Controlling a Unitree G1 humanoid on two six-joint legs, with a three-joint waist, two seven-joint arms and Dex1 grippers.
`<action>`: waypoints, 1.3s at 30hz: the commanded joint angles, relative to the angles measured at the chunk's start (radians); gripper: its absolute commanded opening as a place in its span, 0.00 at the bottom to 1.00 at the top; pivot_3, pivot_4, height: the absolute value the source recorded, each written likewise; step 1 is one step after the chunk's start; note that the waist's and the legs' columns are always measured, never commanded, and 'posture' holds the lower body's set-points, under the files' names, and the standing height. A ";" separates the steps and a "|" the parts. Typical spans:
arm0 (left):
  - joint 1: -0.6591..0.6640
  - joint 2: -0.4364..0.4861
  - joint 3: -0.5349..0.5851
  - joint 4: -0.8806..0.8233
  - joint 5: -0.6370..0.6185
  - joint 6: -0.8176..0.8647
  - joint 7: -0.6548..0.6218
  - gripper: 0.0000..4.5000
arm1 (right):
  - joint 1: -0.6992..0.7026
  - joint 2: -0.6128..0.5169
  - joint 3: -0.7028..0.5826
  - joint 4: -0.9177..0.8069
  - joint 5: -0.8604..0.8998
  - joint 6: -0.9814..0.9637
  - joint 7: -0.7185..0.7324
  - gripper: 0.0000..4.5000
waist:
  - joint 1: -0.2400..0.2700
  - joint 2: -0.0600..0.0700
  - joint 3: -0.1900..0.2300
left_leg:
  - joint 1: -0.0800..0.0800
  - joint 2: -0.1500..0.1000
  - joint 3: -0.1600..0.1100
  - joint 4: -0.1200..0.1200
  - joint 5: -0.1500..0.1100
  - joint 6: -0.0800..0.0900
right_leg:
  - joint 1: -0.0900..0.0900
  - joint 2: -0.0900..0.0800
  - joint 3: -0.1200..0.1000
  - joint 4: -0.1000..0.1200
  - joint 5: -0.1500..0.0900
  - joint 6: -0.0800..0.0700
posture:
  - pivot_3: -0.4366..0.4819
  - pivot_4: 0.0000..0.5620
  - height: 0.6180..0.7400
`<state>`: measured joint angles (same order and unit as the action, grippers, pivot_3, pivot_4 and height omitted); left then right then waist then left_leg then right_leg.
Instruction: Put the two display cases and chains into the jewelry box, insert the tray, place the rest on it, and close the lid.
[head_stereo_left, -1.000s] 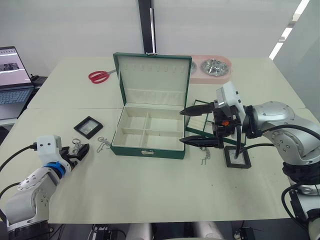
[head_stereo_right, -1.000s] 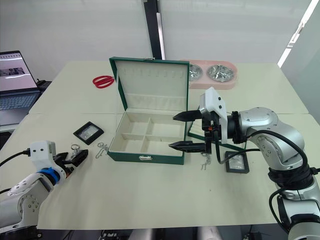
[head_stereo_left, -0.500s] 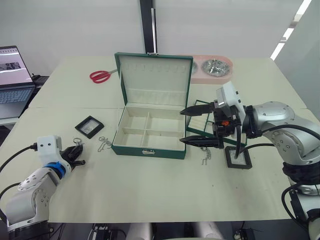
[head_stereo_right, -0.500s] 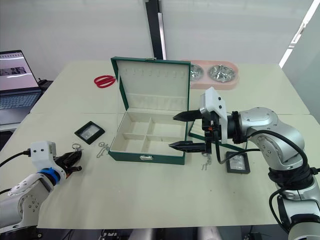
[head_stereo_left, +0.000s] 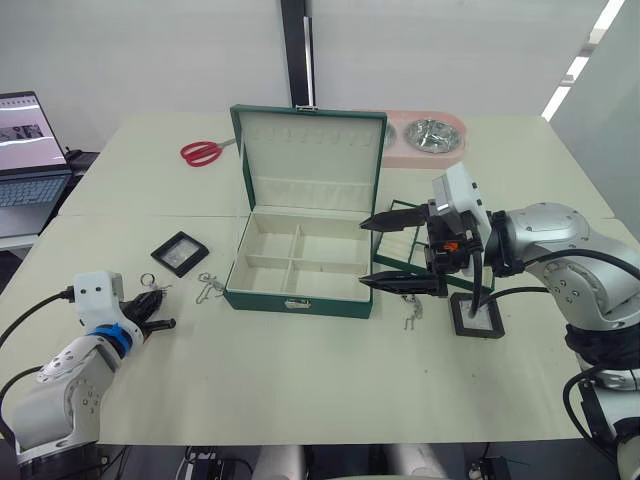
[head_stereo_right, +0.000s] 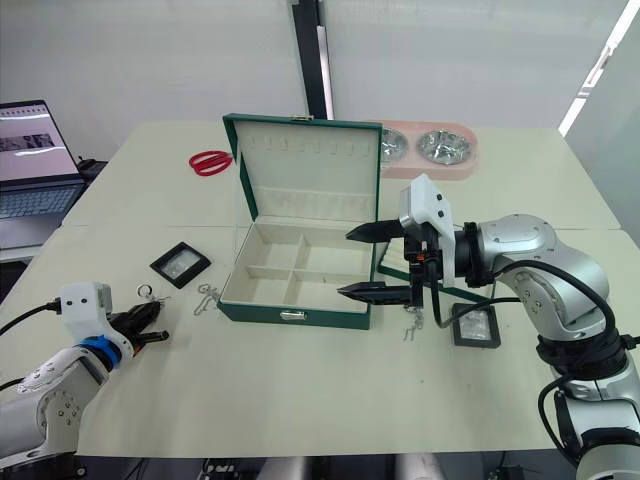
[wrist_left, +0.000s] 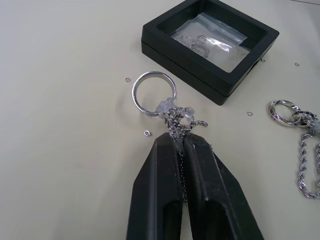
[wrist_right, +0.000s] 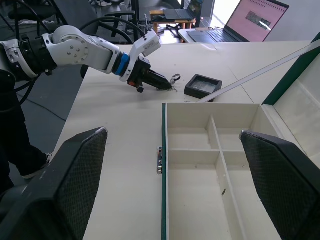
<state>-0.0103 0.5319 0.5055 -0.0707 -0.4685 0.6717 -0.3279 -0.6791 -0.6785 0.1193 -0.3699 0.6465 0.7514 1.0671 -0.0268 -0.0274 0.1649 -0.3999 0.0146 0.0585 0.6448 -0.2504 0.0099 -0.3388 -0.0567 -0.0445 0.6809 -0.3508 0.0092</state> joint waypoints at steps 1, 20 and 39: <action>0.011 -0.009 -0.004 -0.004 0.001 0.010 0.006 0.00 | -0.004 -0.011 -0.015 -0.024 -0.002 -0.018 0.002 1.00 | 0.000 0.000 0.000 | 0.000 0.000 0.000 0.000 0.000 0.000 | 0.000 0.000 0.000 0.000 0.000 0.000 | 0.48 0.27 1.00; 0.033 -0.036 0.031 -0.044 -0.001 -0.070 0.020 0.00 | -0.001 -0.009 -0.016 -0.021 -0.013 -0.024 0.000 1.00 | 0.000 0.000 0.000 | 0.000 0.000 0.000 0.000 0.000 0.000 | 0.000 0.000 0.000 0.000 0.000 0.000 | 0.48 0.27 1.00; 0.111 0.104 0.159 -0.196 -0.058 -0.247 -0.178 0.00 | -0.002 0.011 -0.007 0.011 -0.036 -0.062 0.011 1.00 | -0.001 -0.006 0.006 | -0.002 0.000 -0.001 -0.001 0.000 0.000 | -0.002 0.000 0.000 -0.001 0.000 0.000 | 0.48 0.27 1.00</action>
<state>0.1080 0.6098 0.6387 -0.2277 -0.5140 0.4509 -0.4903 -0.6782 -0.6674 0.1214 -0.3464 0.6096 0.7084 1.0710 -0.0274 -0.0331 0.1713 -0.4016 0.0148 0.0579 0.6438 -0.2505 0.0099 -0.3405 -0.0571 -0.0449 0.6795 -0.3508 0.0092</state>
